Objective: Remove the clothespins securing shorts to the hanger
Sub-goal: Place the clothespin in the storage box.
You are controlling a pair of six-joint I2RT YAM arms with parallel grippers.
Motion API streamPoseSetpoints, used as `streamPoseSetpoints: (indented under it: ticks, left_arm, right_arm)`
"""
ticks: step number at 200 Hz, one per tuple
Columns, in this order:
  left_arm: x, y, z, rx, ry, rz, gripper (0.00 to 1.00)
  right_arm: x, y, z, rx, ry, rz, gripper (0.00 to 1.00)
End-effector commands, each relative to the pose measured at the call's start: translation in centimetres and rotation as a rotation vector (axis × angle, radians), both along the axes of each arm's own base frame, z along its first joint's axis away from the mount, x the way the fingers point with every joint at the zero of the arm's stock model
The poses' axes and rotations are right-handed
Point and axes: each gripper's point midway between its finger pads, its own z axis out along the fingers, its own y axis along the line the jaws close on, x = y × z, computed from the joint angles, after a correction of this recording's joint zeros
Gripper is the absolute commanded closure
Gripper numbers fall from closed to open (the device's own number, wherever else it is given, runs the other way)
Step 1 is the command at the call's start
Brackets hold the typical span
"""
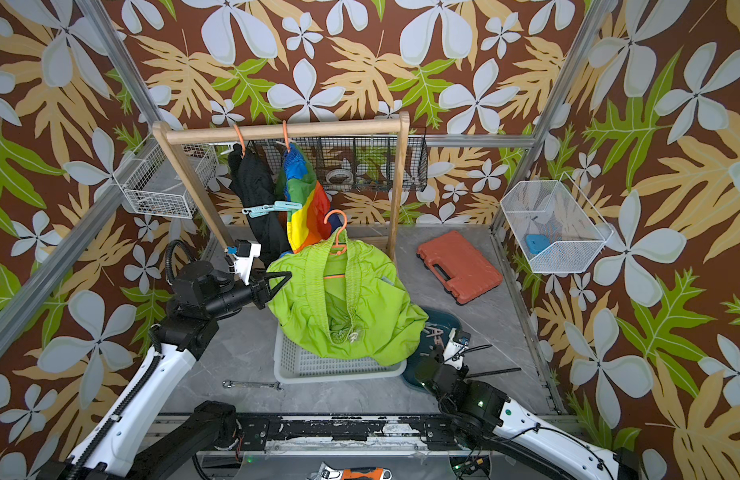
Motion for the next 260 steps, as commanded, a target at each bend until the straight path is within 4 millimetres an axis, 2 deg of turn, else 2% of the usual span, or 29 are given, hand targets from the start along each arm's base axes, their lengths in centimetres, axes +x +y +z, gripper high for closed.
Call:
streamPoseSetpoints:
  ticks: [1,21,33,48,69,94,116,160,183,197,217,260]
  left_arm:
    - [0.2,0.1,1.1,-0.006,-0.055,0.007,1.00]
    - [0.2,0.1,1.1,-0.007,-0.054,0.007,1.00]
    - [0.1,0.1,1.2,-0.008,-0.054,0.007,1.00]
    - [0.2,0.1,1.1,-0.007,-0.054,0.008,1.00]
    - [0.2,0.1,1.1,-0.008,-0.052,0.006,1.00]
    - [0.1,0.0,1.2,-0.008,-0.055,-0.002,1.00]
    - [-0.1,-0.1,1.3,-0.011,-0.062,-0.012,1.00]
    - [-0.7,-0.5,1.7,-0.027,-0.075,-0.048,1.00]
    - [-0.9,-0.6,1.9,-0.032,-0.087,-0.059,1.00]
    - [-1.0,-0.7,2.1,-0.040,-0.091,-0.068,1.00]
    - [-1.3,-0.9,2.2,-0.052,-0.096,-0.086,1.00]
    - [-1.3,-1.0,2.3,-0.057,-0.101,-0.092,1.00]
  right_arm:
    - [-0.2,-0.4,-0.1,0.029,0.001,-0.032,0.69]
    - [-0.2,-0.5,0.0,0.022,0.000,-0.032,0.50]
    - [-0.1,-0.4,0.3,0.018,-0.006,-0.026,0.43]
    - [0.1,-0.2,1.0,0.007,-0.020,-0.015,0.40]
    - [0.8,0.4,2.9,-0.023,-0.059,0.008,0.38]
    - [2.4,2.6,7.4,-0.081,-0.153,0.105,0.38]
    - [3.9,5.3,12.6,-0.144,-0.238,0.203,0.36]
    - [6.3,11.3,24.6,-0.222,-0.416,0.407,0.32]
    - [7.6,13.7,29.3,-0.182,-0.500,0.509,0.32]
    - [8.5,14.8,31.4,-0.137,-0.539,0.566,0.32]
    - [9.7,16.5,33.3,-0.090,-0.577,0.640,0.32]
    - [10.9,20.1,35.0,-0.036,-0.624,0.743,0.31]
